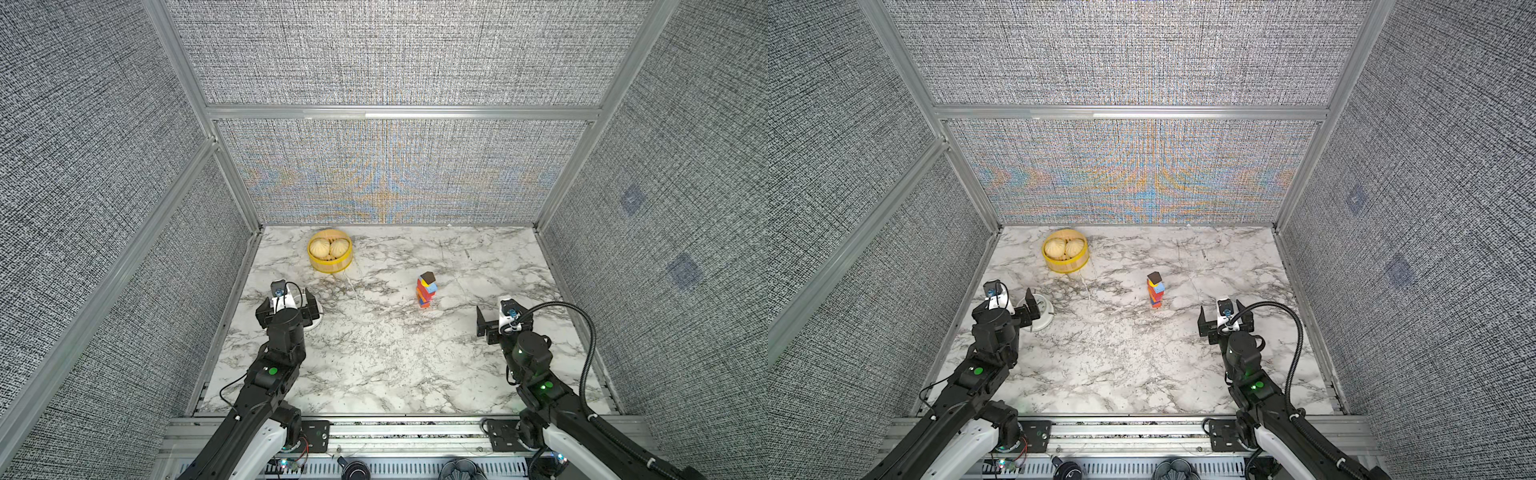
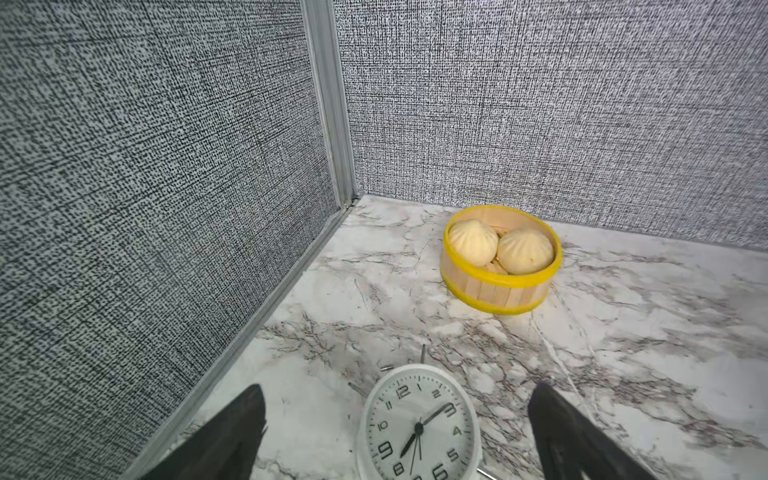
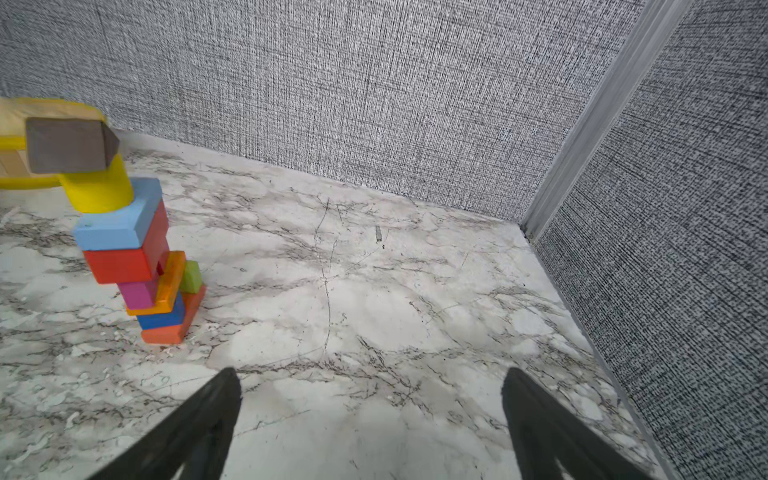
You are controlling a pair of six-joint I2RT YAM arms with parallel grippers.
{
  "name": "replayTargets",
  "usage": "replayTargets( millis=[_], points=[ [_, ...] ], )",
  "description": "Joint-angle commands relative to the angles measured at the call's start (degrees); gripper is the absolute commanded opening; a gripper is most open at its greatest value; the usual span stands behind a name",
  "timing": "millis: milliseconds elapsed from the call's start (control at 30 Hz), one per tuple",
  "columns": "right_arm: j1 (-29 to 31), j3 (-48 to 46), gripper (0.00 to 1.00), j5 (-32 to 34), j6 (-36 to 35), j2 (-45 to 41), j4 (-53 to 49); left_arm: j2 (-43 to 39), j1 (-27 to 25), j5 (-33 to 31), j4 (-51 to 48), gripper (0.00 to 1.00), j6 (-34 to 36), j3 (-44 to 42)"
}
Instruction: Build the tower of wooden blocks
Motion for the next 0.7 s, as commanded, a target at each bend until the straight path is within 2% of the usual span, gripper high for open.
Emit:
replayTargets(
  millis=[0, 267, 333, 467, 667],
  points=[
    [-0.70, -1.59, 0.99, 1.85, -0.82, 4.32, 7.83, 3.79, 1.45, 0.79, 5.41, 0.99, 2.45, -0.66],
    [-5.30, -0.70, 0.99, 0.40, -0.96, 25.15, 27.48, 17.75, 8.02, 3.62, 12.23, 0.99, 3.73, 1.39],
    [-6.36, -0.29, 0.99, -0.18, -0.97, 31.77, 34.64, 22.12, 9.76, 2.77, 13.75, 0.99, 2.46, 2.29],
    [-8.78, -1.56, 0.99, -2.18, -2.85, 42.36, 50.12, 29.31, 11.46, 4.19, 17.46, 0.99, 4.33, 3.78],
    [-11.81, -0.75, 0.99, -4.18, -0.78, 45.97, 51.31, 38.47, 12.73, 4.70, 24.45, 0.99, 3.93, 6.18]
  ],
)
